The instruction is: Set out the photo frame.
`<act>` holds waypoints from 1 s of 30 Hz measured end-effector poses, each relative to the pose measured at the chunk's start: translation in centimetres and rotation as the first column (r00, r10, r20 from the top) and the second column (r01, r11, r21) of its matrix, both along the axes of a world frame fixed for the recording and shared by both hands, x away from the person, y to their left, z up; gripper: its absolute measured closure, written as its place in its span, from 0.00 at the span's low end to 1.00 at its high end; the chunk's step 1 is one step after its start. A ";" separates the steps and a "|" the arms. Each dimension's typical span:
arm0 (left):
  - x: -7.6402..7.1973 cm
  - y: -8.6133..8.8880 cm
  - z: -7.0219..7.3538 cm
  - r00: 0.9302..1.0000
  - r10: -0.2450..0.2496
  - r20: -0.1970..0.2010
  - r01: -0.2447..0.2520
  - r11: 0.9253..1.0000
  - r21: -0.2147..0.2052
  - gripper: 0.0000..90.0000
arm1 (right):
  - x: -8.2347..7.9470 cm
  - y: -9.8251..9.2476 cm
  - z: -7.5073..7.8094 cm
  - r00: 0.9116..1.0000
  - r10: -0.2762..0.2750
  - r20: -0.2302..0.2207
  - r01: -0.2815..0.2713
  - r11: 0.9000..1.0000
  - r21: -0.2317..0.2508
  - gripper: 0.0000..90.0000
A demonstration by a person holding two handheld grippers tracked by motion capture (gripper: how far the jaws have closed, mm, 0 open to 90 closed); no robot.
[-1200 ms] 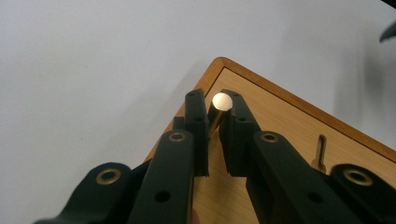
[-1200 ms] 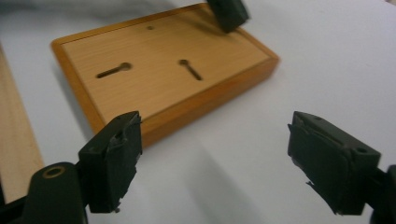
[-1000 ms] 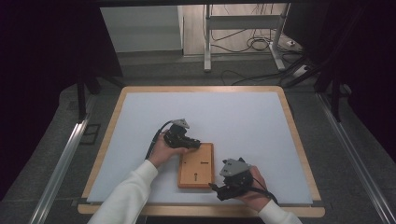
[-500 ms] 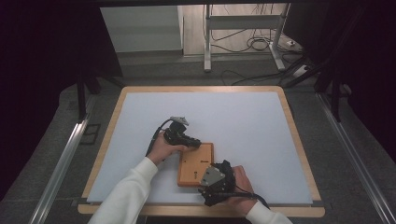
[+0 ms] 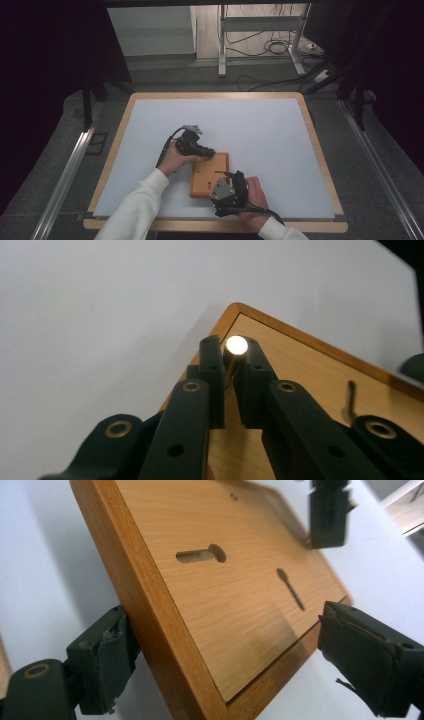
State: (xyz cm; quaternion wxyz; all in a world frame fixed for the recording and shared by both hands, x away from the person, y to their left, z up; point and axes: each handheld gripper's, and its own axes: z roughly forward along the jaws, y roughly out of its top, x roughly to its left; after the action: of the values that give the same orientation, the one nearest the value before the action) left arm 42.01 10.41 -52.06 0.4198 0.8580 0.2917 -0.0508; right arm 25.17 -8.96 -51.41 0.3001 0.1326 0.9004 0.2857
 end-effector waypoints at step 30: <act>-0.3 1.3 0.6 0.984 0.147 0.104 -0.147 0.989 -0.009 0.59 | 1.1 -1.1 3.7 0.998 0.027 0.062 -0.031 0.998 0.063 0.49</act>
State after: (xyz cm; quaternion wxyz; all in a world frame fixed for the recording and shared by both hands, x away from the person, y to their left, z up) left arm 41.73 11.68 -51.43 0.4377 0.8353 0.3317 0.0248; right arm 26.25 -10.03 -47.67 0.3188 0.1204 0.8831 0.3226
